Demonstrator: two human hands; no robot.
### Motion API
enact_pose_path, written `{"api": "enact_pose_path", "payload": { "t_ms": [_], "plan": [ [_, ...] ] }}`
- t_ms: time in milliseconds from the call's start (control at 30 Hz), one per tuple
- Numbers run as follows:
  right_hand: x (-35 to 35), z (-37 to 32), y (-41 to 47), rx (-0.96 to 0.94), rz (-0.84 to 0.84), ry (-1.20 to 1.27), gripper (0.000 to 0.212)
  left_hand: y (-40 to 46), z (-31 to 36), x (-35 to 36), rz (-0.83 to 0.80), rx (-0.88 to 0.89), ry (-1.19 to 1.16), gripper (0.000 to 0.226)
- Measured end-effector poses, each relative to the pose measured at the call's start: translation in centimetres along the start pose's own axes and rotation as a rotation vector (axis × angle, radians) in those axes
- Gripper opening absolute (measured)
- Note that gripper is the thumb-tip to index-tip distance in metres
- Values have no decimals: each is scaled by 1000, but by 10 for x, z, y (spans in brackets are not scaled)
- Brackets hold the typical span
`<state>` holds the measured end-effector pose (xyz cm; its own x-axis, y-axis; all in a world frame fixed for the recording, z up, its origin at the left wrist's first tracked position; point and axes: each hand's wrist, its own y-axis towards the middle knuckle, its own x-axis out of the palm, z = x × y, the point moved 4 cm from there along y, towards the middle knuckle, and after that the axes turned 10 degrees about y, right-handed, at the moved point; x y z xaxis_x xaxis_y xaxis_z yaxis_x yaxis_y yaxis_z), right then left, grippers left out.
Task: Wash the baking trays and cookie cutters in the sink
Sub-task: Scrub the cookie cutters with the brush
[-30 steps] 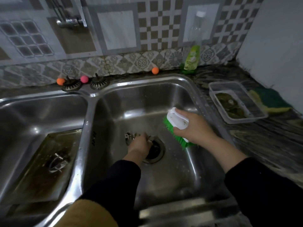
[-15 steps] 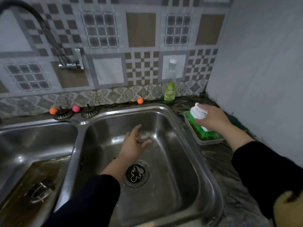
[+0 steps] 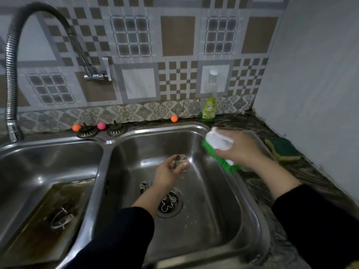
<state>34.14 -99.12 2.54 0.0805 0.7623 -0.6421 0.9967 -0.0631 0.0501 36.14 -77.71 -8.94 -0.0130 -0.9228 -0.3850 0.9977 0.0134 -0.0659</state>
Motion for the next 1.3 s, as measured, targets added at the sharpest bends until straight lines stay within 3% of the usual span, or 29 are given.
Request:
{"api": "enact_pose_path", "payload": {
  "t_ms": [100, 200, 367, 533, 667, 867, 1033, 1200, 1300],
  "plan": [
    [45, -21, -30, -110, -126, 108, 70, -3, 0, 1, -36, 18, 73, 42],
    [67, -27, -29, -155, -95, 74, 70, -10, 3, 7, -103, 61, 190, 28],
    [70, -21, -34, -126, -111, 63, 69, -6, -5, -15, -32, 9, 166, 43],
    [71, -23, -26, -104, -62, 122, 68, -20, 5, -13, -89, 66, 160, 52],
    [80, -25, -33, -146, -86, 163, 70, -12, 0, -29, 21, 5, 117, 54],
    [71, -27, -26, -106, 1, 247, 64, -29, 16, -25, -143, -74, -190, 52],
    [76, -33, -49, -190, -31, 179, 67, -26, 27, -34, -252, -212, -612, 22],
    [87, -38, -37, -226, -31, 100, 70, -29, 26, -36, -296, -161, -648, 28],
    [88, -36, -38, -200, -119, 58, 69, -25, 20, -42, -272, -159, -620, 29]
  ]
}}
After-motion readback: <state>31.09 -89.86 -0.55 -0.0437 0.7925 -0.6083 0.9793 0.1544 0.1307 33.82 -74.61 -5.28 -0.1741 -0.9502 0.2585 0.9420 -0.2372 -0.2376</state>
